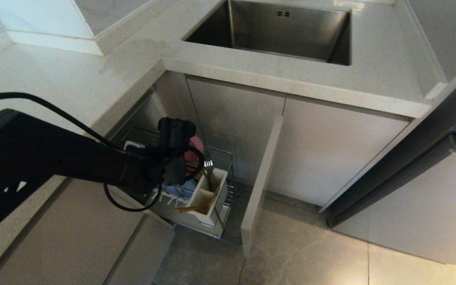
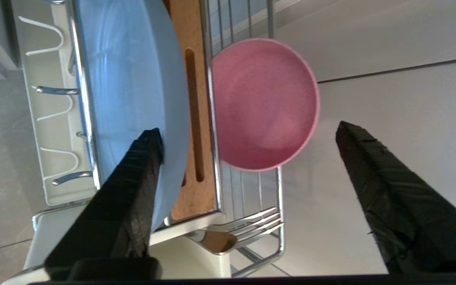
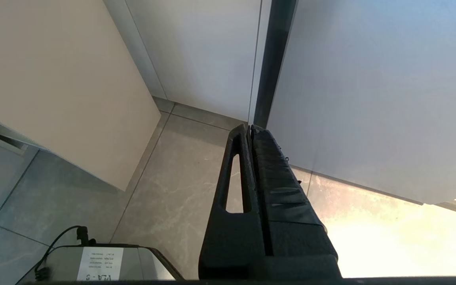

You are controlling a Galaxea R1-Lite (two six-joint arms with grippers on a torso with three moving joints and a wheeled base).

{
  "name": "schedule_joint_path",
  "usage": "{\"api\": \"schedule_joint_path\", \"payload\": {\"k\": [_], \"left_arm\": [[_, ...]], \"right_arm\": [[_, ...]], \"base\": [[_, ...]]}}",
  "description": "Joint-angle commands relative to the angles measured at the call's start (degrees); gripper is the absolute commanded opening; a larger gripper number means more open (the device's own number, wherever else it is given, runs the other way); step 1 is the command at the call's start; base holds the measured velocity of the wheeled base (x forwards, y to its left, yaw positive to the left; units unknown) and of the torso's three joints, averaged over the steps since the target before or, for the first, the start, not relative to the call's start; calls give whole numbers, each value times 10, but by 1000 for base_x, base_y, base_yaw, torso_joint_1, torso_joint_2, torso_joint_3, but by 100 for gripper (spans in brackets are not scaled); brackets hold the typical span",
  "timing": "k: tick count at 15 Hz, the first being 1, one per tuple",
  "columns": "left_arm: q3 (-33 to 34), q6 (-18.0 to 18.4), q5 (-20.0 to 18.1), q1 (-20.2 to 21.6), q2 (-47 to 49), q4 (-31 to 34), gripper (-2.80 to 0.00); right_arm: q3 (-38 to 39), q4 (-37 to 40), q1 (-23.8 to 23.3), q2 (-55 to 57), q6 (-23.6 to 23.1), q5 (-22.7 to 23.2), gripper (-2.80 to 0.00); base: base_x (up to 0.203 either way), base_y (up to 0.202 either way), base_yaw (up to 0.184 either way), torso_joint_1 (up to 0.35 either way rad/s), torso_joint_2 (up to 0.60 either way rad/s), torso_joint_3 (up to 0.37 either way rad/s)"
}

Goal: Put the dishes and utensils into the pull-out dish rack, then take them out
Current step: Take the plate out of the cupboard

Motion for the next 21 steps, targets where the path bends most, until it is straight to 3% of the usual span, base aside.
{"api": "schedule_joint_path", "payload": {"k": [1,14,18,21], "left_arm": [[-5,-4,4,-1,-4,-2,0],[-9,6,20,-1,8,-1,0],[-29,1,20,0,28,95,0],[-38,-6,41,-1,22,115,0]], "right_arm": [[0,0,0,0,0,0,-280],[0,1,0,0,0,0,-280],[0,0,0,0,0,0,-280],[0,0,0,0,0,0,-280]], "base": [[0,0,0,0,0,0],[0,0,0,0,0,0],[0,0,0,0,0,0],[0,0,0,0,0,0]]}}
